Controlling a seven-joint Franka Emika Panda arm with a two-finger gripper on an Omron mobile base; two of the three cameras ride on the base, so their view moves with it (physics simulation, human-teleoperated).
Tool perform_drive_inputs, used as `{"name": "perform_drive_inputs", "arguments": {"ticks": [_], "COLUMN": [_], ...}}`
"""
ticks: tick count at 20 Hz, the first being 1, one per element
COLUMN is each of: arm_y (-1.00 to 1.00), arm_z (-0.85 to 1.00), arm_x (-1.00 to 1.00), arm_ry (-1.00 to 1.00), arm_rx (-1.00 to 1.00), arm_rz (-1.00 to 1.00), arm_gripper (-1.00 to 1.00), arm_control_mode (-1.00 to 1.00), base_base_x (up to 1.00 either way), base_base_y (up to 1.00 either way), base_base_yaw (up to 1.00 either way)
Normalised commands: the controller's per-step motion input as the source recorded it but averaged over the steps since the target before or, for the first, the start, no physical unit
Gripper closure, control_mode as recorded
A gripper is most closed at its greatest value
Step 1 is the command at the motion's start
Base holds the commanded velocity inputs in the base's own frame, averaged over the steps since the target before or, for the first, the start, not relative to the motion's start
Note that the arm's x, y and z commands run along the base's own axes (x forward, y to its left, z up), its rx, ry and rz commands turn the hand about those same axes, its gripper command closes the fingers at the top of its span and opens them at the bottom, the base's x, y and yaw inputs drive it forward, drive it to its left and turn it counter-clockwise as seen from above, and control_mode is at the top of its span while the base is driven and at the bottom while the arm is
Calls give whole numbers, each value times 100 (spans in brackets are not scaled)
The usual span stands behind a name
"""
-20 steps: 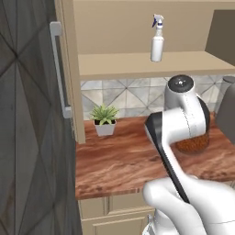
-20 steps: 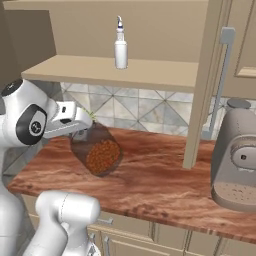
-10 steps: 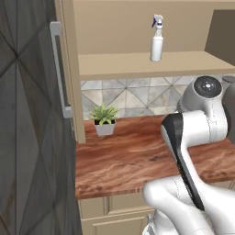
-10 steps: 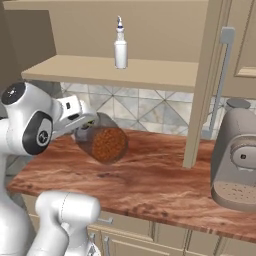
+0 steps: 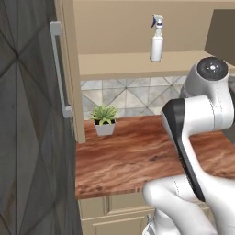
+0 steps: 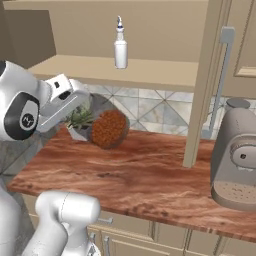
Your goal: Pick the jar and jar from the dining table and place them in the open cabinet. Close the cabinet after placing the objects.
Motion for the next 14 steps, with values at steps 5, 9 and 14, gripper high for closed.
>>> {"name": "perform_drive_inputs", "arguments": {"ticks": [5,9,14], "arm_y": [0,-9,-26], "arm_z": [56,53,54], "arm_x": [-6,-3,-1], "arm_ry": [0,0,0], "arm_rx": [-22,-23,-20], "arm_rz": [1,12,17], "arm_gripper": [100,100,100], "arm_control_mode": [-100,-100,-100], "base_base_x": [0,0,0], "base_base_y": [0,0,0], "base_base_yaw": [0,0,0]}}
